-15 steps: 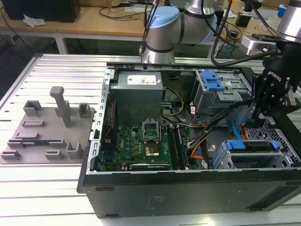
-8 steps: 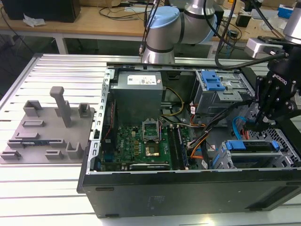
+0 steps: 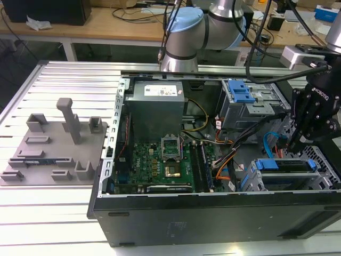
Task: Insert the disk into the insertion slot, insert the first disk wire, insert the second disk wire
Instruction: 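Insert the first disk wire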
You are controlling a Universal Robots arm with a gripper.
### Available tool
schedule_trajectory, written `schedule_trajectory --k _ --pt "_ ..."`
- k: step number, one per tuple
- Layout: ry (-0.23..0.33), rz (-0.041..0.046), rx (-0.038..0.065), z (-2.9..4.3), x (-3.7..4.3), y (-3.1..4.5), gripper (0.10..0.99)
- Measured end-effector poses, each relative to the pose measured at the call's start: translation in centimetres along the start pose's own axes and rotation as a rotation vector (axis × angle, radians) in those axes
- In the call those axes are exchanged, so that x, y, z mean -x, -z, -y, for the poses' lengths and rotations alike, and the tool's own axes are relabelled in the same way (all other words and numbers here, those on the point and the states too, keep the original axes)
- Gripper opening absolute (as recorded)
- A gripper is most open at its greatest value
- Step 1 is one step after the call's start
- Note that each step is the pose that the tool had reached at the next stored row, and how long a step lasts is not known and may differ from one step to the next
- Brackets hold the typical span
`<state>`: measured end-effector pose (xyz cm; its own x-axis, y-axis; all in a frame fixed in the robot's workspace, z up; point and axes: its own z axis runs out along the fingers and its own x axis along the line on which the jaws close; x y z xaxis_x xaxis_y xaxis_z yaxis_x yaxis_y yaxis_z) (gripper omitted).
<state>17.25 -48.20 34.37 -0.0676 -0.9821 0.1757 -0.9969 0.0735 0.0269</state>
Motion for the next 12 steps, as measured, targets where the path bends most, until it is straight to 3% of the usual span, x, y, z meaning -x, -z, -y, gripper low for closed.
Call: schedule_trajectory --k 1,5,12 --pt "0.0 0.0 0.0 0.0 -0.02 0.0 0.169" --pt "-0.004 0.0031 -0.02 0.01 -0.21 -0.03 0.169" --pt "-0.004 0.007 -0.02 -0.06 -0.31 -0.06 0.169"
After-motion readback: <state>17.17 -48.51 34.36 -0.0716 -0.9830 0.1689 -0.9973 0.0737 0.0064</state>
